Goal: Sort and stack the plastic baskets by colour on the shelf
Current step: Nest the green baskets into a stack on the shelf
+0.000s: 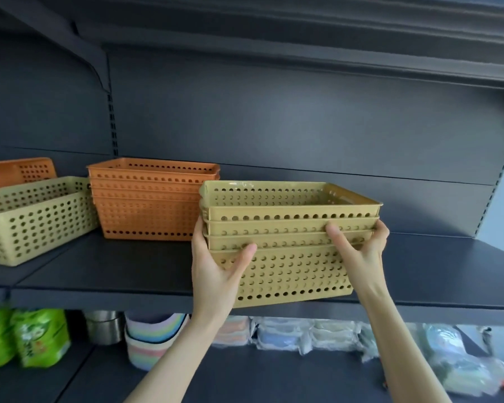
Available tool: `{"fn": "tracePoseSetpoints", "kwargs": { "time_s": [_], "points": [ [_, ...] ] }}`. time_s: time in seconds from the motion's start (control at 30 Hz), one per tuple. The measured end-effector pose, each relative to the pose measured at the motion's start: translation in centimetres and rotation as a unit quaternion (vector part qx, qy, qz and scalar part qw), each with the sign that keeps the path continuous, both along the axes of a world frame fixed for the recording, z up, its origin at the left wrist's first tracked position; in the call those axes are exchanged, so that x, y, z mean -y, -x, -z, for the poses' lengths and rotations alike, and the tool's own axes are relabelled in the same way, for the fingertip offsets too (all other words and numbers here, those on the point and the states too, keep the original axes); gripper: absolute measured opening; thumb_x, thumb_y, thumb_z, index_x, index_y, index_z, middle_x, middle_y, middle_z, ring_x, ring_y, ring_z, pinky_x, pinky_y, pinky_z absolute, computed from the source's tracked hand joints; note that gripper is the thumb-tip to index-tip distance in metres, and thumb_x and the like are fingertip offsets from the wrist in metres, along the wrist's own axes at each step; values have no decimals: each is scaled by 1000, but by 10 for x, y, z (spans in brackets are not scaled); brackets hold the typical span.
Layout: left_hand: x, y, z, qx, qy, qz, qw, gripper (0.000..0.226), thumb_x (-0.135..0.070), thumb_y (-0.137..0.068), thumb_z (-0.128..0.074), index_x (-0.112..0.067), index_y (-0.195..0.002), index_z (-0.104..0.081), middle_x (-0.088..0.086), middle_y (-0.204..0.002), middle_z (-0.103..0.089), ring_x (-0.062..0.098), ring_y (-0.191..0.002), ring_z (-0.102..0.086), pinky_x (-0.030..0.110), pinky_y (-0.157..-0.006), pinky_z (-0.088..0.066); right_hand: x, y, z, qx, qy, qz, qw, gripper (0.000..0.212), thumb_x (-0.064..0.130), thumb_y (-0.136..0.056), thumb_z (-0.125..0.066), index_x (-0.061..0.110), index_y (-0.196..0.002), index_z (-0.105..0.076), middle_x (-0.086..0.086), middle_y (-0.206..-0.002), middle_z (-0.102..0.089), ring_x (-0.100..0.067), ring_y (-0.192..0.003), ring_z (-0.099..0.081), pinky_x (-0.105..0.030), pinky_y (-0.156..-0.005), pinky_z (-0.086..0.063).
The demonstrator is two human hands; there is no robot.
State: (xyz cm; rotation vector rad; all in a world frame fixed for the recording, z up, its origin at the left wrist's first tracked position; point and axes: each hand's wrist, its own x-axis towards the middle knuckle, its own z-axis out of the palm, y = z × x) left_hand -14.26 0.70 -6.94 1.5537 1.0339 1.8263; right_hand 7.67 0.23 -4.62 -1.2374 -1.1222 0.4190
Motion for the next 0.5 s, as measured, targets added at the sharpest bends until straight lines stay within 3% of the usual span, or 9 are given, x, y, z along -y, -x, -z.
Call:
{"fn": "tracePoseSetpoints", "kwargs": {
  "time_s": [0.1,0.2,0.27,0.4,0.5],
  "points": [
    [18,21,-5,21,-29,-32,999,88,-49,-63,-79,-30,-136,-34,-10,-129,-55,7,-119,-52,38,-101,-43,12,20,-4,16,-31,-6,999,101,73,-52,-67,37,-133,-20,6,-131,-31,-18,-128,-36,-49,-106,-36],
    [35,46,-20,30,-59,-70,995,82,-47,-61,-79,-36,-132,-38,-12,-125,-58,2,-113,-56,24,-92,-47,20,42,-12,12,-57,-33,998,97,74,-50,-69,41,-129,-22,6,-133,-34,-15,-128,-38,-47,-106,-37],
    [43,67,-29,40,-75,-87,993,85,-45,-62,-81,-29,-134,-40,-11,-122,-59,-1,-109,-57,17,-88,-48,23,62,-18,16,-75,-47,996,95,72,-51,-69,41,-127,-23,7,-132,-35,-15,-129,-38,-46,-106,-37],
    [50,114,-43,53,-91,-112,988,85,-37,-65,-80,-16,-136,-38,-13,-118,-60,-4,-106,-58,18,-89,-48,21,110,-34,46,-116,-64,990,90,66,-53,-71,43,-125,-22,22,-123,-32,-13,-129,-35,-44,-107,-36],
    [52,156,-51,57,-95,-121,986,86,-31,-60,-77,-17,-136,-37,-11,-120,-60,-2,-107,-58,15,-88,-48,14,152,-46,57,-137,-88,985,92,65,-52,-71,42,-127,-22,29,-119,-29,-12,-129,-34,-43,-108,-35]
  ]
}}
